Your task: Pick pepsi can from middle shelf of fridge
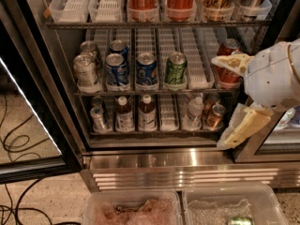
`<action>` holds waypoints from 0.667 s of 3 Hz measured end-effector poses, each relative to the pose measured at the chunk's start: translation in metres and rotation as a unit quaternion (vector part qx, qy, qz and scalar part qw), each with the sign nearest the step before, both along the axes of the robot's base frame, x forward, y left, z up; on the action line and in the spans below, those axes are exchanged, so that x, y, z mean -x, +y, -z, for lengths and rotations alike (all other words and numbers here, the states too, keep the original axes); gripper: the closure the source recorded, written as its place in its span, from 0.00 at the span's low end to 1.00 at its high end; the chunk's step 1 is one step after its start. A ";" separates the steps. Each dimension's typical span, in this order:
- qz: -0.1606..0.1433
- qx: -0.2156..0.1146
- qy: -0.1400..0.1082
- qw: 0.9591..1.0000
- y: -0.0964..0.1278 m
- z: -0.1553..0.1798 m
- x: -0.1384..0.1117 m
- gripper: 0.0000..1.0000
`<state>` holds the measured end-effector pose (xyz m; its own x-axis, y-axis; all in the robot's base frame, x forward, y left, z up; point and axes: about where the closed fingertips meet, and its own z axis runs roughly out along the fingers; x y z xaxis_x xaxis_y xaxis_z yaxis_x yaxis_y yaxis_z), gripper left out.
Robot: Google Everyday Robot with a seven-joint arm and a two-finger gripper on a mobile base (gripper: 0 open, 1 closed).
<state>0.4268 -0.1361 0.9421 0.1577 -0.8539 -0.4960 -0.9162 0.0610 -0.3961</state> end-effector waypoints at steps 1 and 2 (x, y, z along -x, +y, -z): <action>0.032 -0.094 -0.025 0.995 0.025 0.005 -0.012 0.00; 0.052 -0.143 -0.044 0.987 0.037 -0.016 -0.021 0.00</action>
Offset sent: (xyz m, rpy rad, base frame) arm 0.0091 0.0210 -0.0055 0.1595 -0.0410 -0.0544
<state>0.4482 -0.0993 0.9579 0.1292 -0.6948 -0.7075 -0.8623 0.2736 -0.4262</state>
